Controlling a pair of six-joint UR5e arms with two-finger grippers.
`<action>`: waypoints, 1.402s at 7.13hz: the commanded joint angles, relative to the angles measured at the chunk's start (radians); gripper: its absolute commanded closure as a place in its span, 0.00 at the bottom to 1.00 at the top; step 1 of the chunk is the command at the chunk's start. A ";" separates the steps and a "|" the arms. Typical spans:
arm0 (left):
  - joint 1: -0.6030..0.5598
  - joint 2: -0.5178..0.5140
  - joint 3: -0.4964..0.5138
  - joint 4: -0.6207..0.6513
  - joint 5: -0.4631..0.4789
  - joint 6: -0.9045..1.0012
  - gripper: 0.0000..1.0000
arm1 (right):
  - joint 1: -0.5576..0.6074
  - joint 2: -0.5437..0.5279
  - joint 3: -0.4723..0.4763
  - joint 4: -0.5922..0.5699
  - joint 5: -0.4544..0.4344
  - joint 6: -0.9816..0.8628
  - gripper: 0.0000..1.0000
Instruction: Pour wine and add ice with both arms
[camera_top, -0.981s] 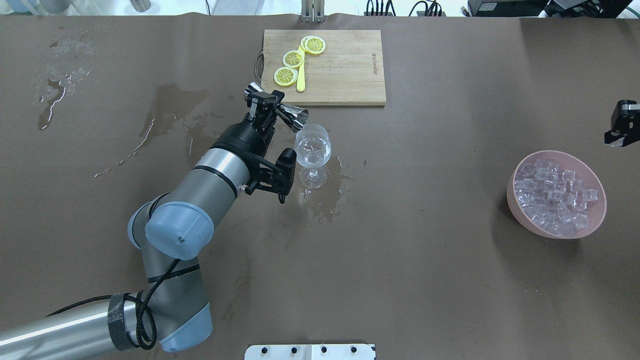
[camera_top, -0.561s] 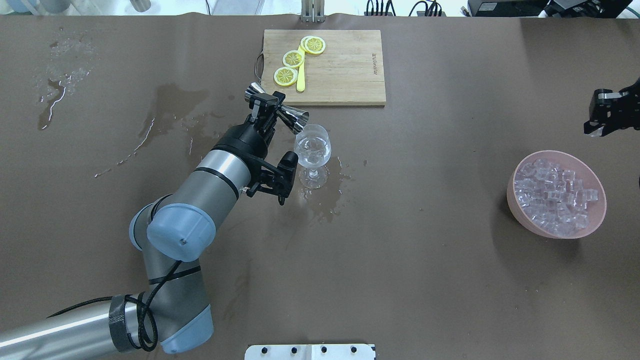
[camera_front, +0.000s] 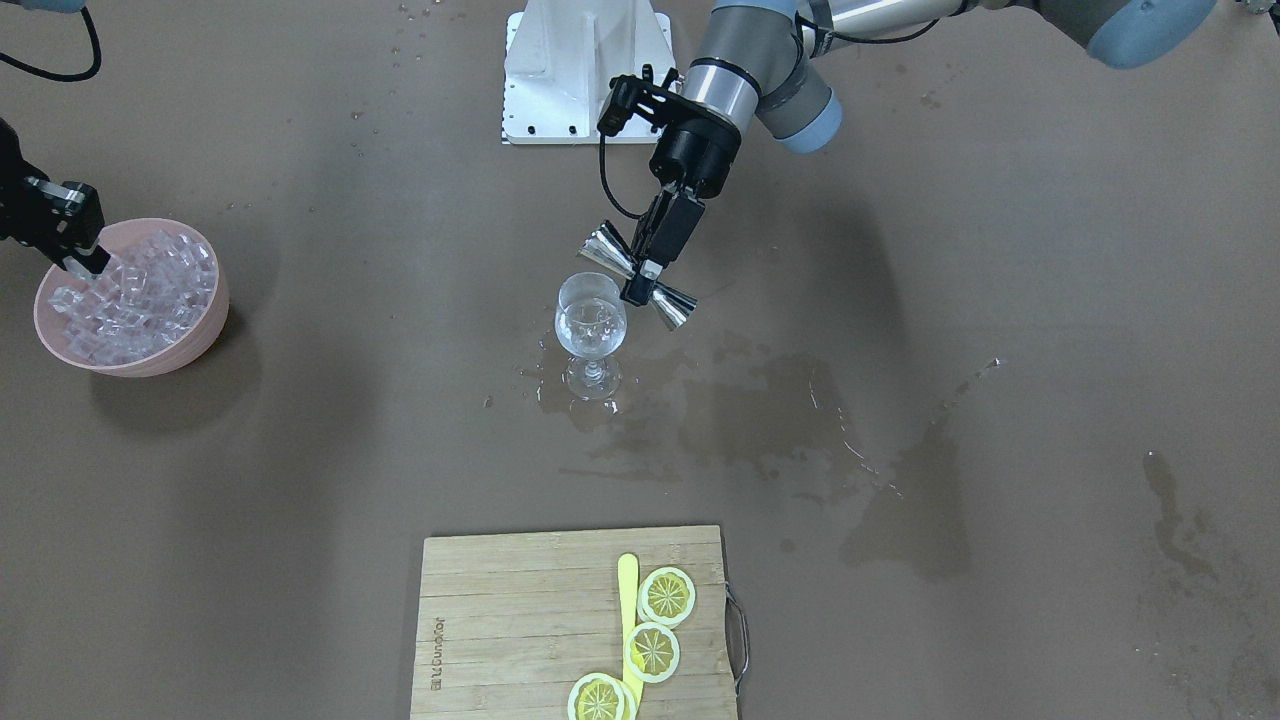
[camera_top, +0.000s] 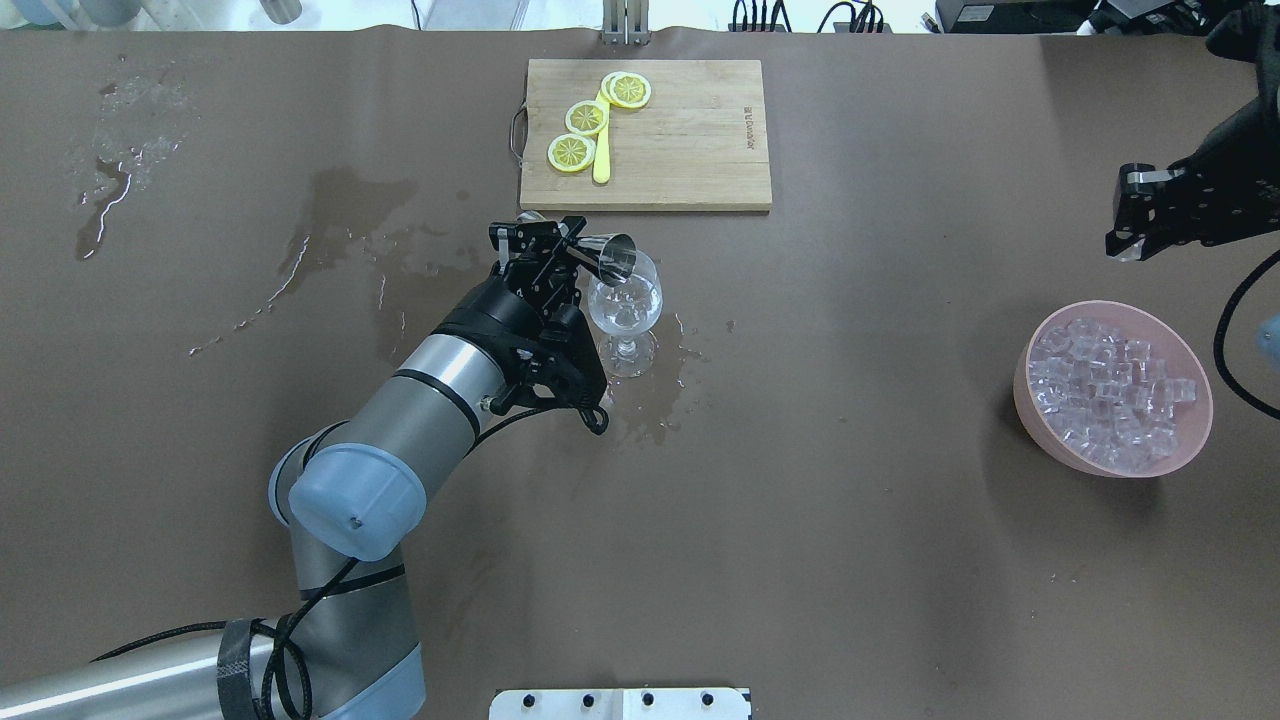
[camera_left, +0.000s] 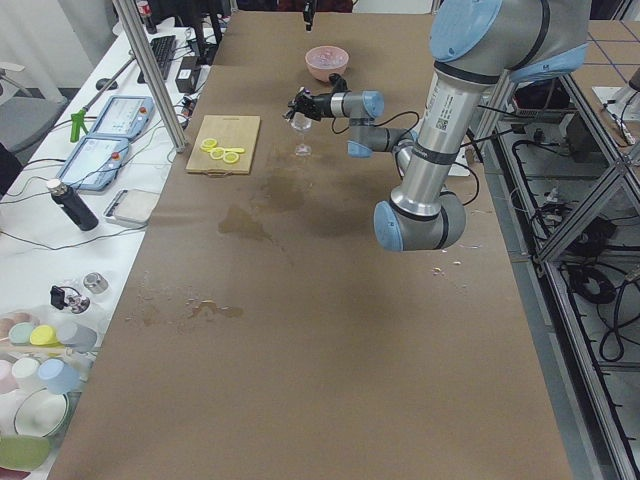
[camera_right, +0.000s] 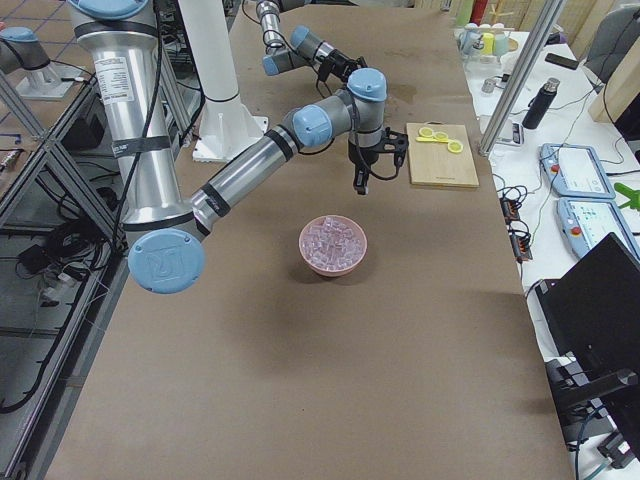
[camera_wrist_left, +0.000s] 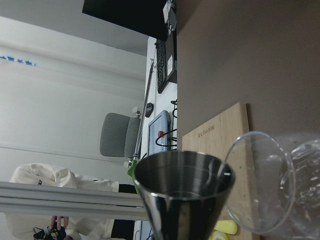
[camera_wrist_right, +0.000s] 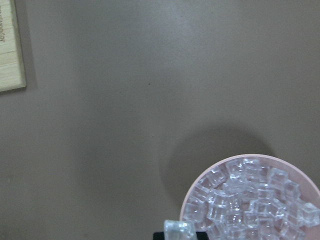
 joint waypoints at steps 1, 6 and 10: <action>-0.007 0.044 -0.034 -0.005 -0.001 -0.242 1.00 | -0.066 0.085 -0.009 -0.020 -0.011 0.060 0.93; -0.231 0.214 -0.040 -0.019 -0.186 -0.721 1.00 | -0.214 0.379 -0.096 -0.127 -0.100 0.179 0.95; -0.347 0.325 0.205 -0.377 -0.251 -1.010 1.00 | -0.343 0.622 -0.275 -0.133 -0.218 0.187 0.95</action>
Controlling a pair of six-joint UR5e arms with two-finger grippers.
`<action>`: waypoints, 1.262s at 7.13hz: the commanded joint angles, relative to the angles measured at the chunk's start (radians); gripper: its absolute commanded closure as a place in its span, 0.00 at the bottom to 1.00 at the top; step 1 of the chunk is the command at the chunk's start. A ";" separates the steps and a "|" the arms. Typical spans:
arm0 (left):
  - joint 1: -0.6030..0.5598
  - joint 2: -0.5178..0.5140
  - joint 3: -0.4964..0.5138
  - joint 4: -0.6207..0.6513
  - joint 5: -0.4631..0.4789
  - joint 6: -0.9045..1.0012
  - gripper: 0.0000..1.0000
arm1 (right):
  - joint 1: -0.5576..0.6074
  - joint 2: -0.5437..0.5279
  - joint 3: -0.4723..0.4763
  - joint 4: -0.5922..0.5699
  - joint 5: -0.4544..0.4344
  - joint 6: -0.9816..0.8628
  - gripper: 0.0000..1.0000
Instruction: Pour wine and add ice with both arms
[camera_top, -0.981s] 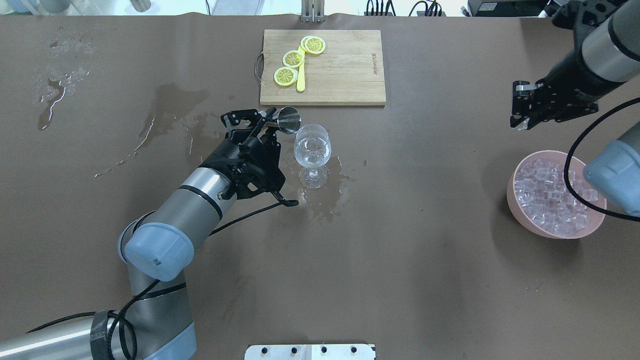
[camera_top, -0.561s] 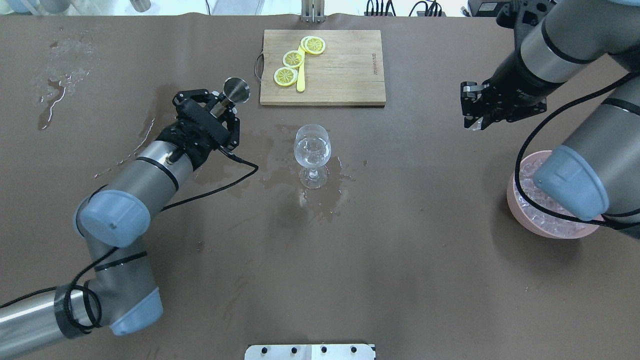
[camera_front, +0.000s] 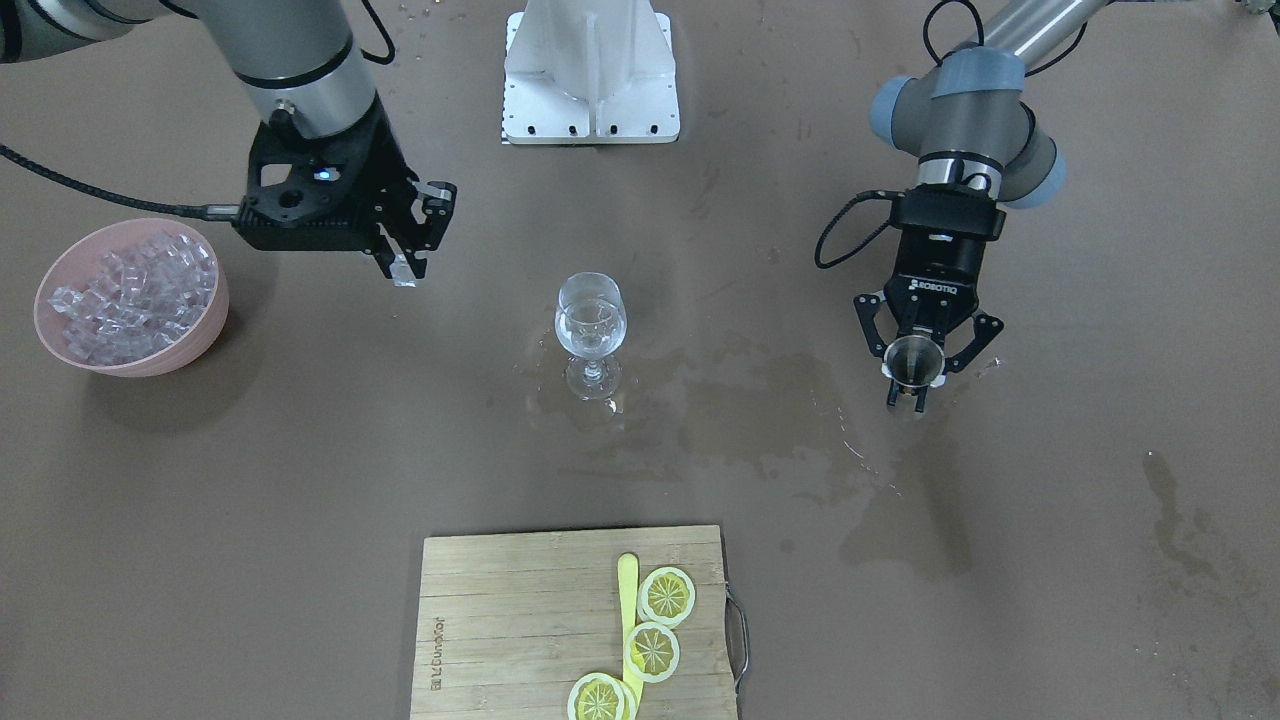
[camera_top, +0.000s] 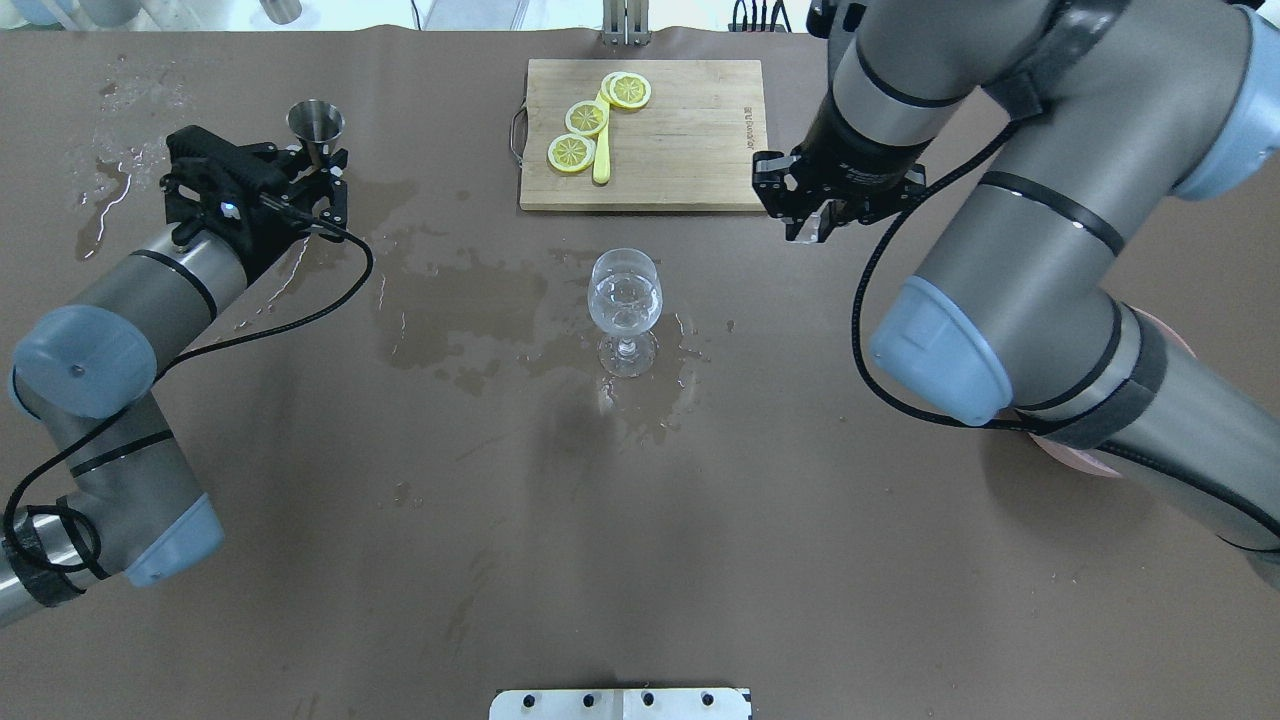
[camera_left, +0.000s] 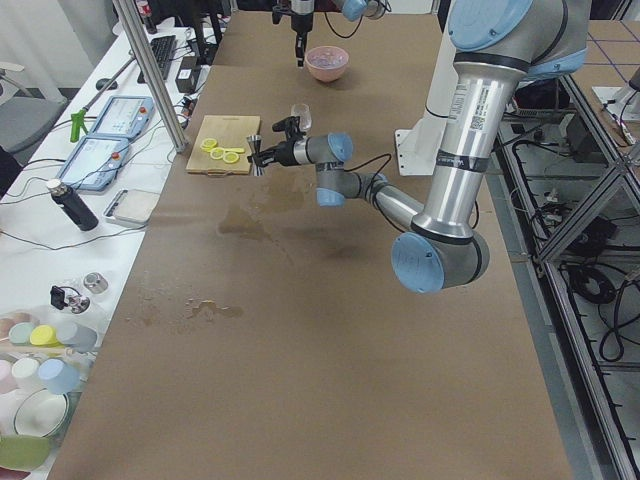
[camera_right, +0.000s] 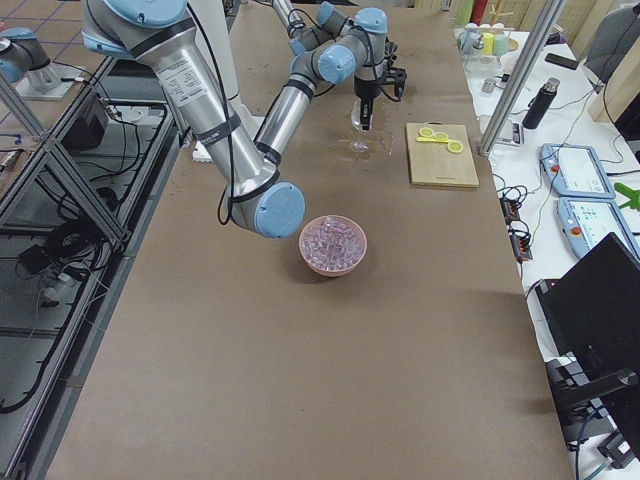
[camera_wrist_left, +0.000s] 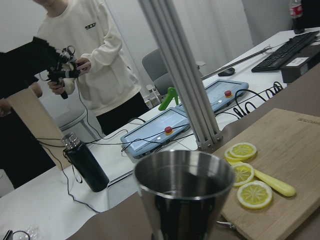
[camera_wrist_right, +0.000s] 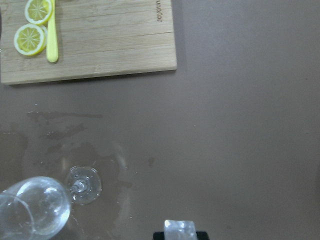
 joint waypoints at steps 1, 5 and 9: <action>-0.076 0.019 0.181 -0.237 -0.063 -0.046 1.00 | -0.050 0.135 -0.104 0.002 -0.044 0.001 0.95; -0.207 0.214 0.186 -0.316 -0.157 -0.134 1.00 | -0.187 0.212 -0.199 0.011 -0.193 -0.004 0.95; -0.215 0.244 0.313 -0.527 -0.155 -0.272 1.00 | -0.201 0.218 -0.204 0.034 -0.209 -0.002 0.78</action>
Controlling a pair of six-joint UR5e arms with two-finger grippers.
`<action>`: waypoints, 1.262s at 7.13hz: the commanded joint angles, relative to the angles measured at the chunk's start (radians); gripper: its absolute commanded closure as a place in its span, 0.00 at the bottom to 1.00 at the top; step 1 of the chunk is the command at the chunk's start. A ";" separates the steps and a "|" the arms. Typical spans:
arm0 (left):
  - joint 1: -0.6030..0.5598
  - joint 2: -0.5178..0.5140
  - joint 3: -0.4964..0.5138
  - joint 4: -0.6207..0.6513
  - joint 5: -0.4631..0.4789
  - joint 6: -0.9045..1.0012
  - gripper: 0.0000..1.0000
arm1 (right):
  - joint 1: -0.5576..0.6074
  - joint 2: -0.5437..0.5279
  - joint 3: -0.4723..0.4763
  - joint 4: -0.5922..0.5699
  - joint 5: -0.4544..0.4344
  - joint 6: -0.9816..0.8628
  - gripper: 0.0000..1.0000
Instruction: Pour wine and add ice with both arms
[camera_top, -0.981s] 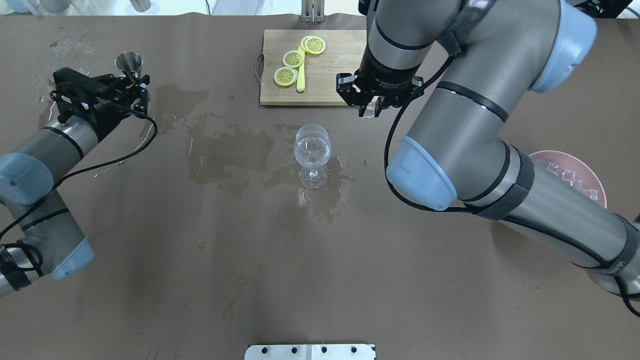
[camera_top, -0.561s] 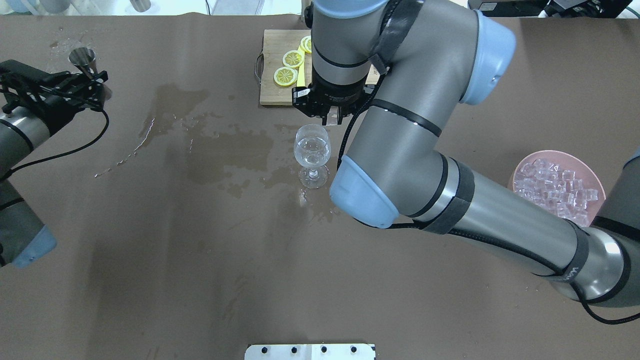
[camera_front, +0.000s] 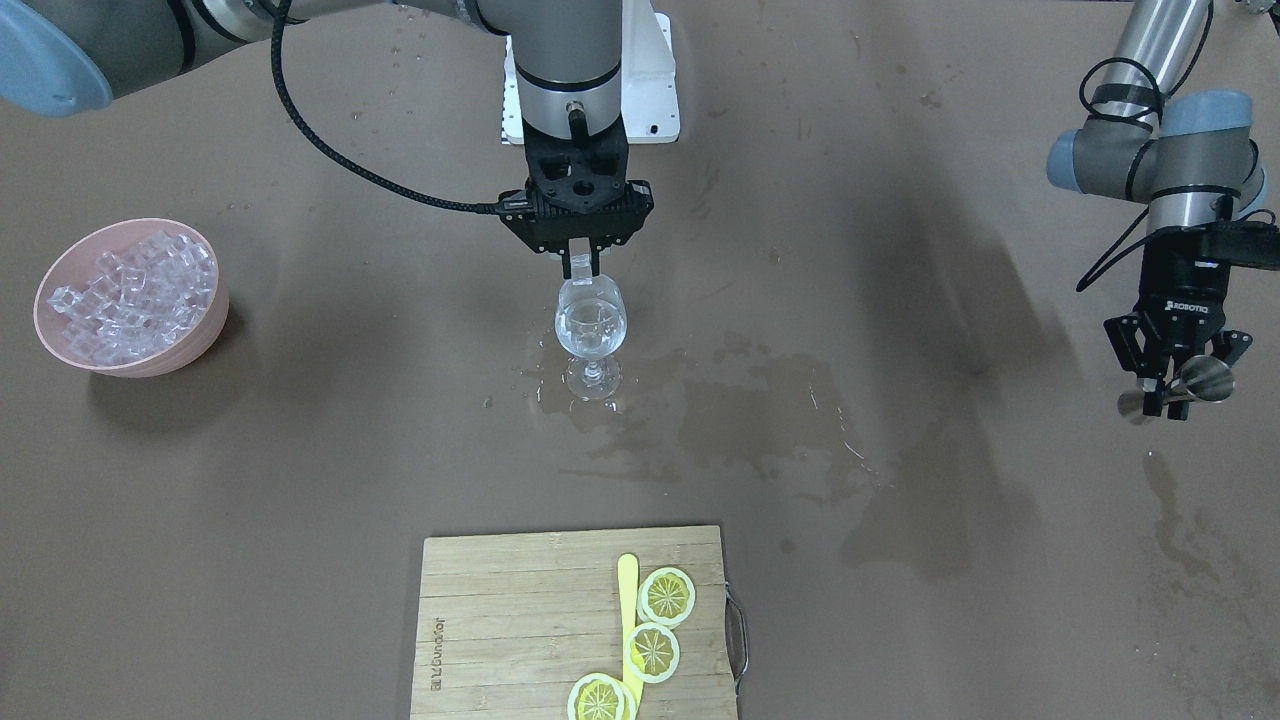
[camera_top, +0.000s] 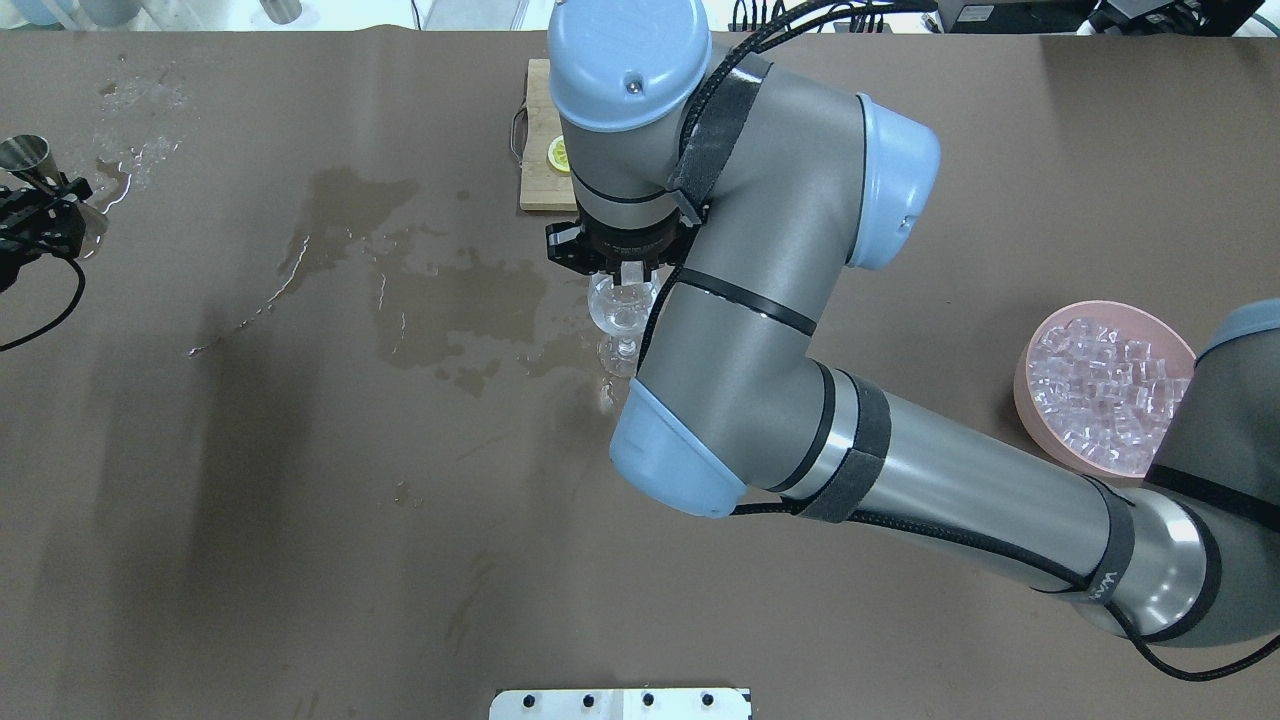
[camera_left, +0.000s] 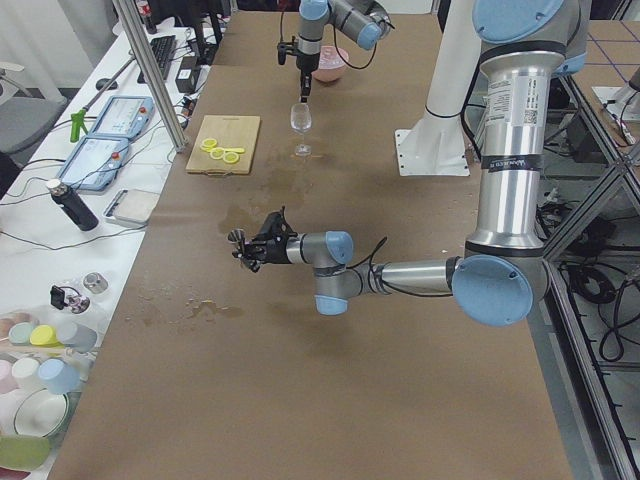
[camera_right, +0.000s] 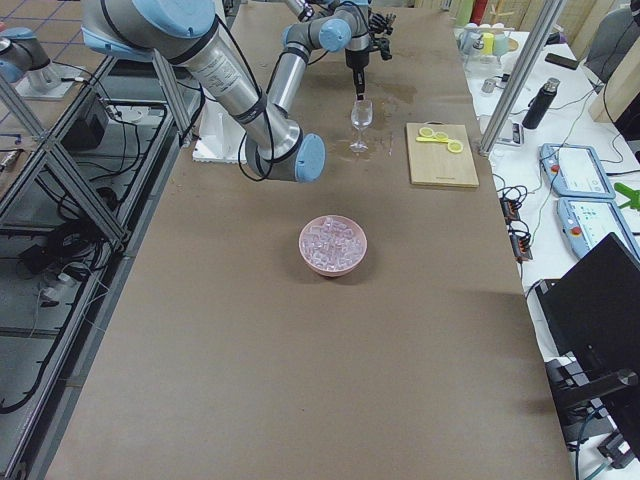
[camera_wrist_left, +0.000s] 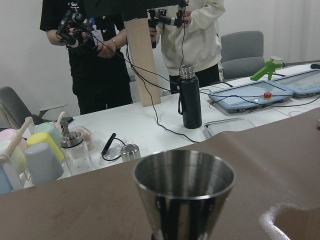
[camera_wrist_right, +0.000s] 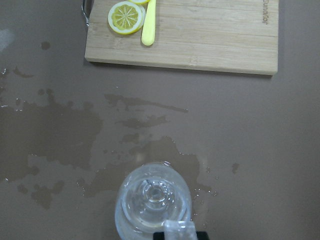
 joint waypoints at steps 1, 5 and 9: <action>0.000 0.002 0.034 -0.049 0.004 -0.040 1.00 | 0.000 -0.002 -0.002 0.003 -0.002 -0.007 0.64; 0.014 -0.001 0.175 -0.172 0.064 -0.027 1.00 | 0.052 0.005 0.015 0.029 0.016 -0.018 0.41; 0.021 0.008 0.238 -0.188 0.094 -0.037 1.00 | 0.289 -0.365 0.285 0.024 0.221 -0.153 0.21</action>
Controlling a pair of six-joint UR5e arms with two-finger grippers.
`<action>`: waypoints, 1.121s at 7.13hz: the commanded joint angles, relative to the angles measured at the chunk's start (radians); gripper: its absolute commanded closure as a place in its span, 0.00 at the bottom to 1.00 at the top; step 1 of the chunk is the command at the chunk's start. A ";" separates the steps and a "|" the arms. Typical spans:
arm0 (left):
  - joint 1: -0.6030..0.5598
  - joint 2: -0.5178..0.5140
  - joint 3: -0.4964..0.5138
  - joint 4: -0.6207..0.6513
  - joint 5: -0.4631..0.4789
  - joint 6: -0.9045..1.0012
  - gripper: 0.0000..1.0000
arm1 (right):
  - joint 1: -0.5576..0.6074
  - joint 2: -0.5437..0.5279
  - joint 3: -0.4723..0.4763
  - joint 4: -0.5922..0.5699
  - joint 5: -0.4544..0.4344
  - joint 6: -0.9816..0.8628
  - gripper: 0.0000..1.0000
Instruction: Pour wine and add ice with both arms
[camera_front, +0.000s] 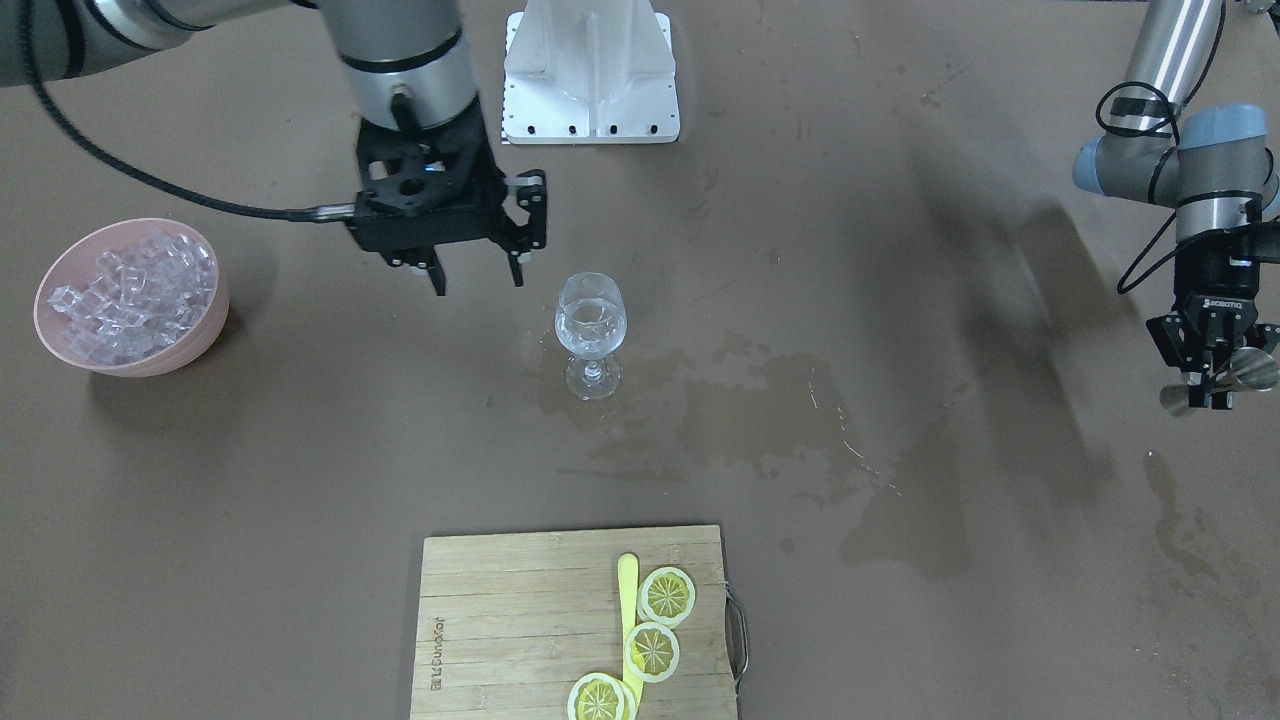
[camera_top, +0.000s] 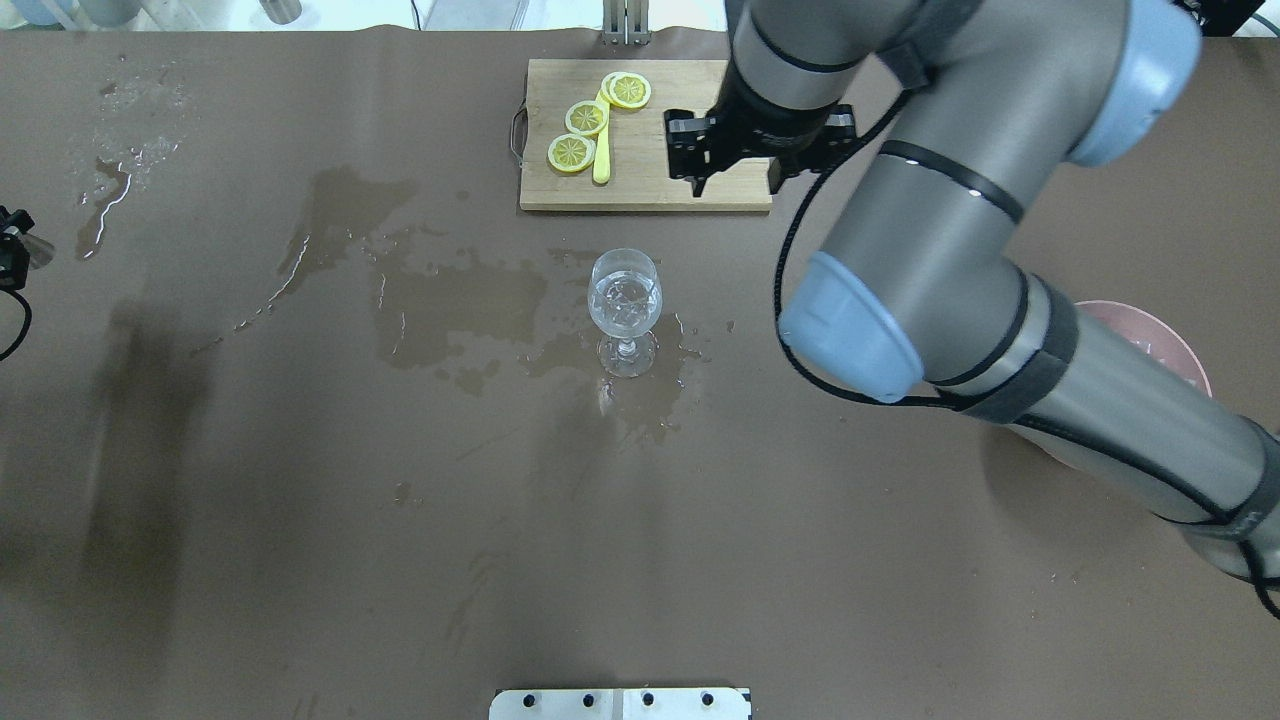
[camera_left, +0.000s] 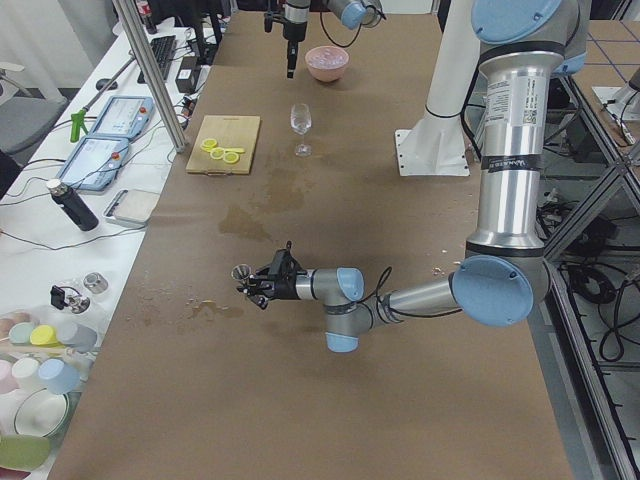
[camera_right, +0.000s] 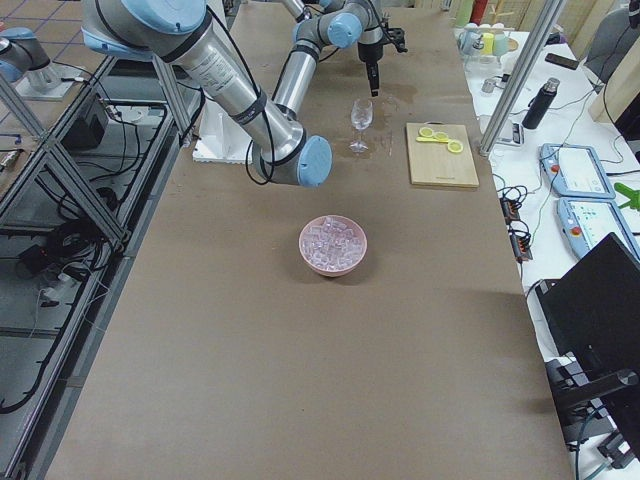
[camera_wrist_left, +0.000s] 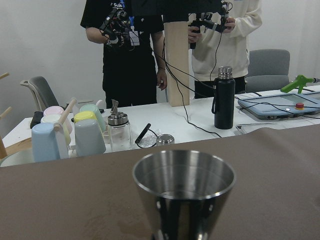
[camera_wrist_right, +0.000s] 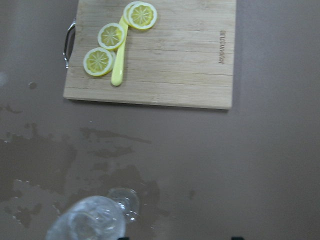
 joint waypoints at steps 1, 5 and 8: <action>0.010 0.002 0.032 -0.003 0.004 -0.004 1.00 | 0.080 -0.283 0.160 0.005 0.051 -0.103 0.05; 0.056 -0.001 0.053 0.006 0.004 -0.005 1.00 | 0.299 -0.506 0.172 0.005 0.144 -0.472 0.00; 0.093 -0.015 0.062 0.008 0.006 -0.039 1.00 | 0.535 -0.551 -0.001 0.005 0.287 -0.817 0.00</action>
